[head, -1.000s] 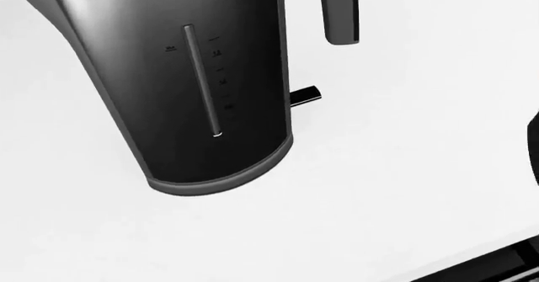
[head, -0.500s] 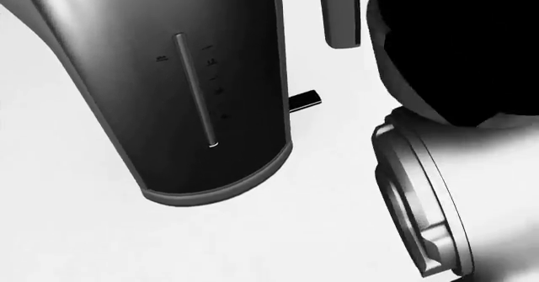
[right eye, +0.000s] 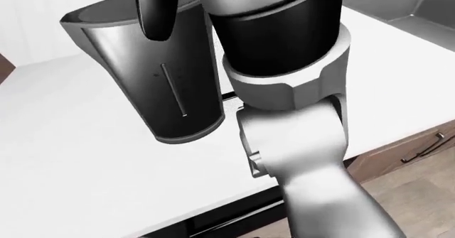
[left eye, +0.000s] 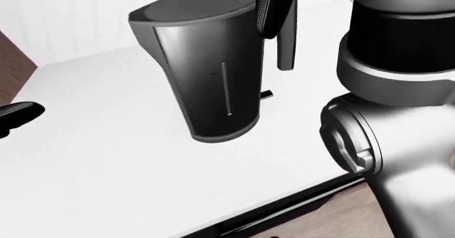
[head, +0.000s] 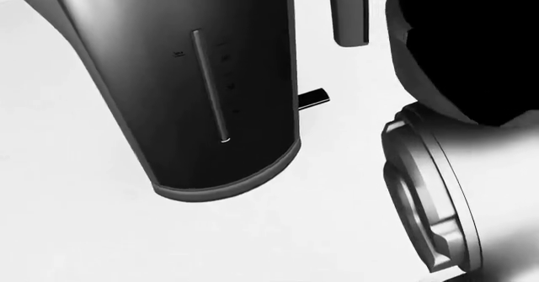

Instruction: Close the lid of the electric kettle.

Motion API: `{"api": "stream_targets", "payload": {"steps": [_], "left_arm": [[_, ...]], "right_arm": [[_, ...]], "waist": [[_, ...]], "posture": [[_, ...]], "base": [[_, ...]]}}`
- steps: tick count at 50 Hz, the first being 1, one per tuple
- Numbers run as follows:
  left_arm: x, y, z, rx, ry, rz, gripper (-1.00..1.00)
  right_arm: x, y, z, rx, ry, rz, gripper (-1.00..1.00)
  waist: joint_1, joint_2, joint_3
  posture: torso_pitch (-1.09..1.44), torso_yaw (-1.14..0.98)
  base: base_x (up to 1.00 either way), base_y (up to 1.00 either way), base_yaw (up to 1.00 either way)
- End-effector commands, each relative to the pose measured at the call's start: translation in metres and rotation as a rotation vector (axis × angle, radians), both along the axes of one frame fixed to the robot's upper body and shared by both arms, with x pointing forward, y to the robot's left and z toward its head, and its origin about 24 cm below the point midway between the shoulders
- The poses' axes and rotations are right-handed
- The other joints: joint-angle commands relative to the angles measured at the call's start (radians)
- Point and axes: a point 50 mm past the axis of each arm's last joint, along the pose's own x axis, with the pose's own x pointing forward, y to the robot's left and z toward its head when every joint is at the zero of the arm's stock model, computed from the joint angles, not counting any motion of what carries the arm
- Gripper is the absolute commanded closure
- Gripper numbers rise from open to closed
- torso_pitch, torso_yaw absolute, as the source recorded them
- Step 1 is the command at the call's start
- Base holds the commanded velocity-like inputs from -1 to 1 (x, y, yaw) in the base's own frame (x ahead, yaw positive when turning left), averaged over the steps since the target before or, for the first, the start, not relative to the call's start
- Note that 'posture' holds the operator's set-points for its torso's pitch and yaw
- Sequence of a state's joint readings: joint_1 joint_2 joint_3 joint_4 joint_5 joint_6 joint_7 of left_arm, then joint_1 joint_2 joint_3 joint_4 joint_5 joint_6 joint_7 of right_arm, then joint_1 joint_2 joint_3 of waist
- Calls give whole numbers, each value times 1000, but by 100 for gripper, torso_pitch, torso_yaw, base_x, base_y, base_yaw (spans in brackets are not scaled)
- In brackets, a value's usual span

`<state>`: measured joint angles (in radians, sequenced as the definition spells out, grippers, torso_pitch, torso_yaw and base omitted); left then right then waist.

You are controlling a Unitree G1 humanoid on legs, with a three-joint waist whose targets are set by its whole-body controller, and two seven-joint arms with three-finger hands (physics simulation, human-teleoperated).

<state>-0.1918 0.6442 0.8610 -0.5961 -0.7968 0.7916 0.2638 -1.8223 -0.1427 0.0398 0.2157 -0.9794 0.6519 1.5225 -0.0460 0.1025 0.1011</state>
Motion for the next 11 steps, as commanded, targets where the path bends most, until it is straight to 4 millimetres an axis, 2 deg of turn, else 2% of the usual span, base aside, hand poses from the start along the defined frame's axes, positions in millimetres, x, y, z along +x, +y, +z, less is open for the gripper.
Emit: {"api": "stream_targets", "payload": {"steps": [1, 11], "left_arm": [[-6, -1, 13, 43, -65, 12, -100], [-6, -1, 14, 44, -67, 12, -100]], "right_arm": [[-10, -1, 9, 20, -60, -1, -100], [-9, -1, 8, 23, -61, 0, -100]], "waist": [[-1, 8, -23], [-3, 11, -24]], "posture": [[0, 0], [0, 0]], "base": [[0, 0, 0], [0, 0, 0]]}}
